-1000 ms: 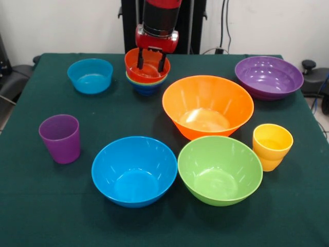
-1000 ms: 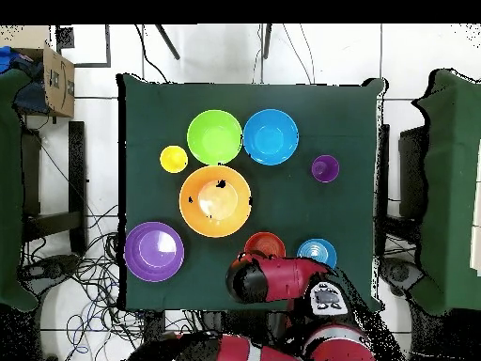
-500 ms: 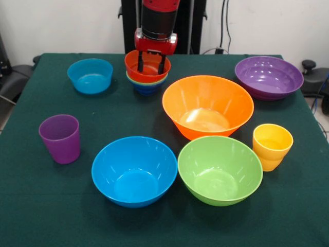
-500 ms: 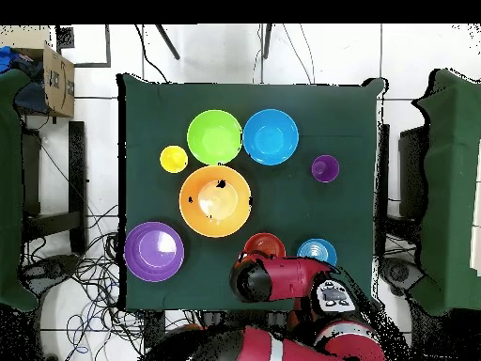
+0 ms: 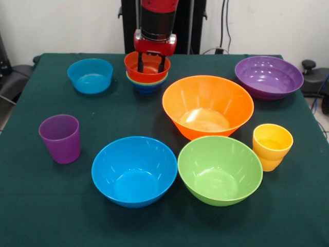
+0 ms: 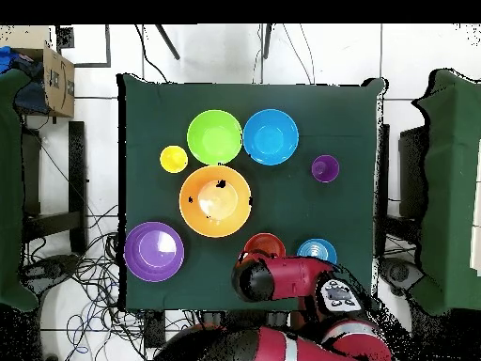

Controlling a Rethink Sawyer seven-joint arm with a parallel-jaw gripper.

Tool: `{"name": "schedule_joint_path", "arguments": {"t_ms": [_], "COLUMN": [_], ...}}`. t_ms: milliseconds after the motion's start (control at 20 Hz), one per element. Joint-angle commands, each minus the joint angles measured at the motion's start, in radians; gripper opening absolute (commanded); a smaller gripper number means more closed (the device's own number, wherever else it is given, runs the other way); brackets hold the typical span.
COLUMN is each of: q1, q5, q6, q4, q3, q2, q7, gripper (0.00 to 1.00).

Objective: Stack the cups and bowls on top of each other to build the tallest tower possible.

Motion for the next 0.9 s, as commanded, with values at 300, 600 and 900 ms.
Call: {"name": "schedule_joint_path", "arguments": {"t_ms": [300, 600, 900], "q1": [-0.037, -0.078, -0.115], "q5": [-0.069, -0.088, -0.081], "q6": [-0.055, -0.04, 0.053], "q4": [-0.131, -0.153, -0.147], "q3": [0.155, 0.181, 0.212], "q2": [0.077, 0.077, 0.026], "q7": [-0.001, -0.017, -0.049], "gripper": [1.0, 1.0, 1.0]}}
